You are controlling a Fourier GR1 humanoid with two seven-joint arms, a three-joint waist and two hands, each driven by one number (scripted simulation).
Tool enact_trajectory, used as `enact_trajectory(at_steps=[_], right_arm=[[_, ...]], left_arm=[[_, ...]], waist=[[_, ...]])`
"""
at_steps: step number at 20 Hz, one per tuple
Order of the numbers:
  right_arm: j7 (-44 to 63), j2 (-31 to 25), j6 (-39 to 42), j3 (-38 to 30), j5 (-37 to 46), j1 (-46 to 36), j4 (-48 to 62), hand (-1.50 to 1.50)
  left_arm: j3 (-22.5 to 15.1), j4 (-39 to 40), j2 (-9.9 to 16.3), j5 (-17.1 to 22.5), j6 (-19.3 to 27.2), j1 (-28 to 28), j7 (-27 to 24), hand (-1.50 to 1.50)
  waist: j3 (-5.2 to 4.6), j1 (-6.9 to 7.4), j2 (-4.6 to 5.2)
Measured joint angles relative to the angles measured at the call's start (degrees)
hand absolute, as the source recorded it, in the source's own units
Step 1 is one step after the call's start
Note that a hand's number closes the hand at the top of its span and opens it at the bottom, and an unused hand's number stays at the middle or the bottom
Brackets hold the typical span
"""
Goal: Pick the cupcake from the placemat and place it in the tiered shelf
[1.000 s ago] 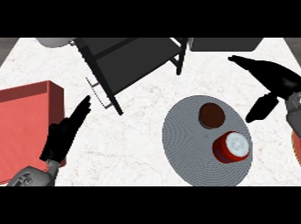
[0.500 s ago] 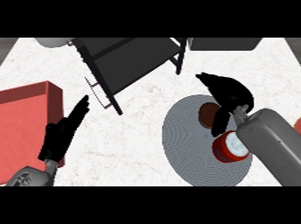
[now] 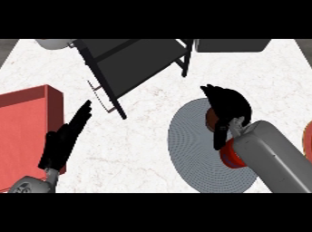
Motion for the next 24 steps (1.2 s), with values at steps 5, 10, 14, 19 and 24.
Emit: enact_trajectory(at_steps=[5, 10, 14, 19, 24], right_arm=[[-0.7, -0.9, -1.0, -0.3, 4.2, 1.3, 0.2, -1.50], [-1.0, -0.4, -0.6, -0.6, 7.4, 2.5, -0.1, -1.50], [-2.9, 0.0, -0.8, -1.3, 9.4, 3.2, 1.9, -1.50], [-4.8, 1.2, -1.8, -1.6, 12.4, 3.1, 5.3, -1.50], [-8.2, 2.4, -2.9, -2.5, 14.9, 1.9, 10.2, -1.50]], left_arm=[[0.6, -0.7, -0.8, -1.2, -0.4, 0.7, 0.2, 0.00], [1.7, 0.4, -1.6, -2.1, -1.5, 0.5, -0.1, 0.00], [2.4, 0.7, -2.2, -3.0, -2.2, 0.3, 0.1, 0.00], [3.5, 0.5, -2.6, -3.6, -3.1, 0.6, 0.1, 0.00], [4.3, 0.7, -3.2, -4.6, -3.9, 0.4, 0.4, 0.00]], waist=[[0.01, 0.01, 0.02], [0.13, -0.05, -0.02], [0.11, 0.03, 0.00], [0.10, 0.17, 0.03], [0.11, 0.27, 0.07]])
